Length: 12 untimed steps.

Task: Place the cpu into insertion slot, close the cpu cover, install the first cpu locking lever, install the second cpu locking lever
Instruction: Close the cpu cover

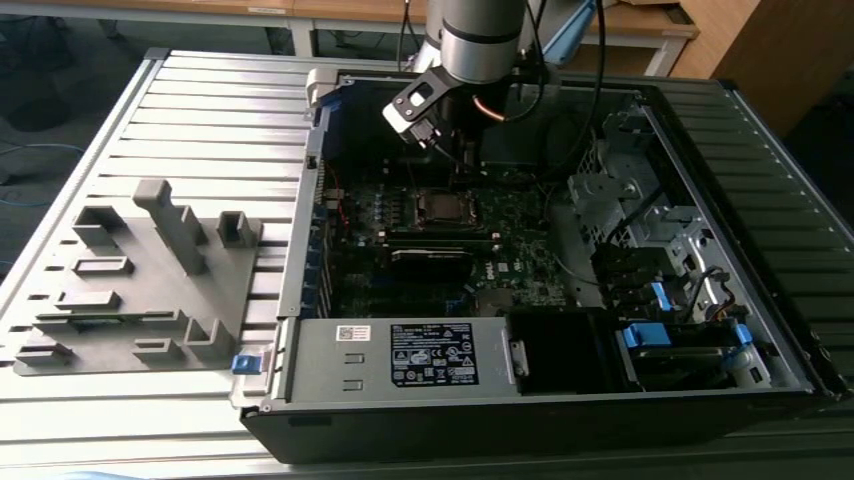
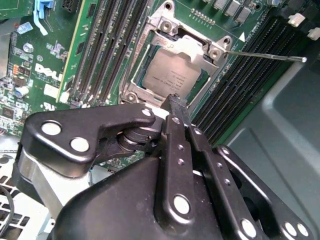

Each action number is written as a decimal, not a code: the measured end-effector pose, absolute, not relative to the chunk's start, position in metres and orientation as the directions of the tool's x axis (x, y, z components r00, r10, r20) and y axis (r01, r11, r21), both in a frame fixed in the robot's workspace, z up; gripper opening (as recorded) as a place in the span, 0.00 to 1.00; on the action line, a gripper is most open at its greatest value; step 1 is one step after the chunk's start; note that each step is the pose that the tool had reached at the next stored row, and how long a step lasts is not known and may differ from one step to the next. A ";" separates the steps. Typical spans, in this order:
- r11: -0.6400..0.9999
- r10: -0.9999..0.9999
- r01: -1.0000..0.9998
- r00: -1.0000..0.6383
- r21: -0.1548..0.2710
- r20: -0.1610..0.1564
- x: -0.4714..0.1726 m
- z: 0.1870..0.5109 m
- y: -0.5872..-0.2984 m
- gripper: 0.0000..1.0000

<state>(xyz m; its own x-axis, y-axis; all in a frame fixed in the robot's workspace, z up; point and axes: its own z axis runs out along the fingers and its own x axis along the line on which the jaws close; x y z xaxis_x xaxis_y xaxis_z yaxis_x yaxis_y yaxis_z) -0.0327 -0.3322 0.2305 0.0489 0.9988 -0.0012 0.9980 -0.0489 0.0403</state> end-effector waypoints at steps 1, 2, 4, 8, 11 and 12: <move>-0.049 0.999 0.998 0.049 0.040 -0.001 -0.033 0.231 -0.332 0.11; -0.049 0.999 0.998 0.049 0.040 -0.001 -0.033 0.231 -0.332 0.11; -0.048 0.999 0.998 0.048 0.040 -0.001 -0.033 0.231 -0.332 0.11; -0.011 1.000 0.999 0.011 0.040 -0.001 -0.033 0.230 -0.332 0.11; 0.035 0.999 0.999 -0.035 0.040 -0.001 -0.033 0.230 -0.332 0.11; 0.051 0.999 0.998 -0.051 0.040 -0.001 -0.033 0.230 -0.332 0.11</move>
<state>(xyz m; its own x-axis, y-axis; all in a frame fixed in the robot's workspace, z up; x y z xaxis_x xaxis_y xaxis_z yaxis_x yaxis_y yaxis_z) -0.0328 -0.3322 0.2302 -0.0505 0.9987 -0.0010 0.9979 0.0505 0.0404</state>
